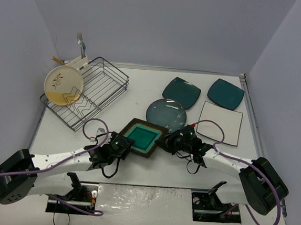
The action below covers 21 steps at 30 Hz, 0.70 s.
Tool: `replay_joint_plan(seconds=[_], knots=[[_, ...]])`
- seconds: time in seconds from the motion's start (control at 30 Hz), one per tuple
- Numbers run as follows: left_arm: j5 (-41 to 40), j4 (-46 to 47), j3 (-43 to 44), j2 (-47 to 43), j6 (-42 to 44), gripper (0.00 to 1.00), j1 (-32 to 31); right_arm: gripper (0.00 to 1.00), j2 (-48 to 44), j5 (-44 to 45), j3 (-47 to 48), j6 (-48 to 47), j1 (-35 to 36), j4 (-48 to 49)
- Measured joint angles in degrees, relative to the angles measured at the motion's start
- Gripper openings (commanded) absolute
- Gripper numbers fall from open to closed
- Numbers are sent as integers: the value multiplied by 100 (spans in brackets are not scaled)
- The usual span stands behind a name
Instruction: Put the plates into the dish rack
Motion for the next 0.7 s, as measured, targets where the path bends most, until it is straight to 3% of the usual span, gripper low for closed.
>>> replay_joint_plan(seconds=[0.27,0.37,0.47,0.53,0.6,0.7], knots=[[-152,29,-36,48,-154,17,-89,0,-43,10,-25,57,4,47],[-254,90,-40,2,-253,2,-87,0,-68,18,-53,110,11,36],[-322,170,-41,-40,-367,0,-80,0,-123,34,-69,188,11,-19],[-322,164,-42,-40,-387,0,-86,7,-179,37,-69,187,11,-52],[-327,155,-43,-49,-395,0,-107,20,-226,40,-69,178,11,-107],[-361,3,-43,-158,-374,0,-146,47,-381,36,-66,51,22,-246]])
